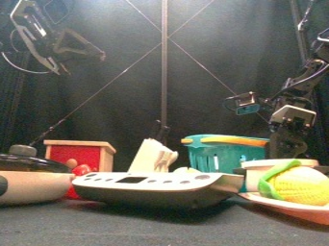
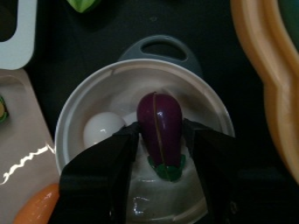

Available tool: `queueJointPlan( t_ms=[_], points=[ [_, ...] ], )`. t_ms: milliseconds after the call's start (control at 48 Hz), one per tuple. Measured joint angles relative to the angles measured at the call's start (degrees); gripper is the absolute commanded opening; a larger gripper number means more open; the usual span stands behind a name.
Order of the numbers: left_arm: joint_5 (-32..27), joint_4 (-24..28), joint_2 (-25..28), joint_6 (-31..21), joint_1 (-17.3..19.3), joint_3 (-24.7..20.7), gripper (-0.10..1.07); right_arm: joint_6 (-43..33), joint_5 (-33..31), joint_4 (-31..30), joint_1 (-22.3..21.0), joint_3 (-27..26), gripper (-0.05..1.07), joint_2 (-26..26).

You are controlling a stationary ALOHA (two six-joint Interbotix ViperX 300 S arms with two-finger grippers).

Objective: Grab eggplant

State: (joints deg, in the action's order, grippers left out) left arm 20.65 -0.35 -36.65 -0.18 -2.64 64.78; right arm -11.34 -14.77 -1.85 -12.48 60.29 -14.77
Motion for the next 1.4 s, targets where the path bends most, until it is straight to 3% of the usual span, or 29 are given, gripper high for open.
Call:
queueJointPlan(
  t_ms=[646,958,1229,1396],
  points=[
    [0.00,-0.09,0.00,0.00,-0.09,0.00,0.01,0.00,0.26,0.53,-0.09,-2.46,0.86,5.19],
    [0.00,0.00,0.00,0.00,-0.09,0.00,0.01,0.00,0.00,-0.09,-0.09,-2.90,0.70,5.54],
    [0.00,-0.09,0.00,0.00,0.00,0.00,0.01,-0.18,-3.60,-0.26,0.09,-3.69,0.67,3.43],
    [0.00,0.00,0.00,0.00,-0.09,0.00,0.01,-0.26,-6.59,-0.18,0.35,-4.66,0.67,-1.14]
  ],
)
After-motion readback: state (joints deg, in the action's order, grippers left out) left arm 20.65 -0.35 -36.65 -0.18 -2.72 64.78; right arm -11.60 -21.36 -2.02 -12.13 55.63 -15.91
